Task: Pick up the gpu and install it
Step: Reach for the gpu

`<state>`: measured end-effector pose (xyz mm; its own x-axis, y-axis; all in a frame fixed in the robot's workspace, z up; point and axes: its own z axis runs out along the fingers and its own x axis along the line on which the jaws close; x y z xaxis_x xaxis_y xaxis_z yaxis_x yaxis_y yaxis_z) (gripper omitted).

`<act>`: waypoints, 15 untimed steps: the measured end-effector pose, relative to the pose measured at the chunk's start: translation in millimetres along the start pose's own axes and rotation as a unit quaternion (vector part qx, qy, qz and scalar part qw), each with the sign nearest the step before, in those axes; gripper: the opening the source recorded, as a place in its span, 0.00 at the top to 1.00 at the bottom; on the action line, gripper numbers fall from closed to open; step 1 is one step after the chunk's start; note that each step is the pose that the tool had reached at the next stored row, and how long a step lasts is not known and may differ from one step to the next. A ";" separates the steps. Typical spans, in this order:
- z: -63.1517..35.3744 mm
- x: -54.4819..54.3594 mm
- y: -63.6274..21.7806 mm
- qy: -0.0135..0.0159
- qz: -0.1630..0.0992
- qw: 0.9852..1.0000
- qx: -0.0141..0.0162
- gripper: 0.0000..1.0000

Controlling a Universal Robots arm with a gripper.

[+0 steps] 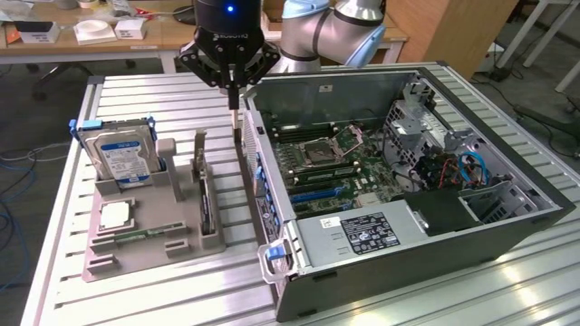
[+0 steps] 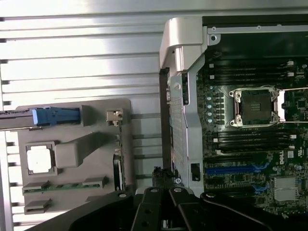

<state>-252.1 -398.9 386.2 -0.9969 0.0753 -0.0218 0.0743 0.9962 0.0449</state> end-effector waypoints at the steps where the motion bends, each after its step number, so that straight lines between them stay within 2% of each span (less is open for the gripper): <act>1: 0.0 1.1 -0.1 0.000 0.000 1.000 0.000 0.90; 15: 0.3 17.4 -1.3 0.000 0.000 1.000 0.000 0.90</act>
<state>-269.6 -398.9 385.4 -0.9969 0.0752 -0.0218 0.0742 0.9962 0.0450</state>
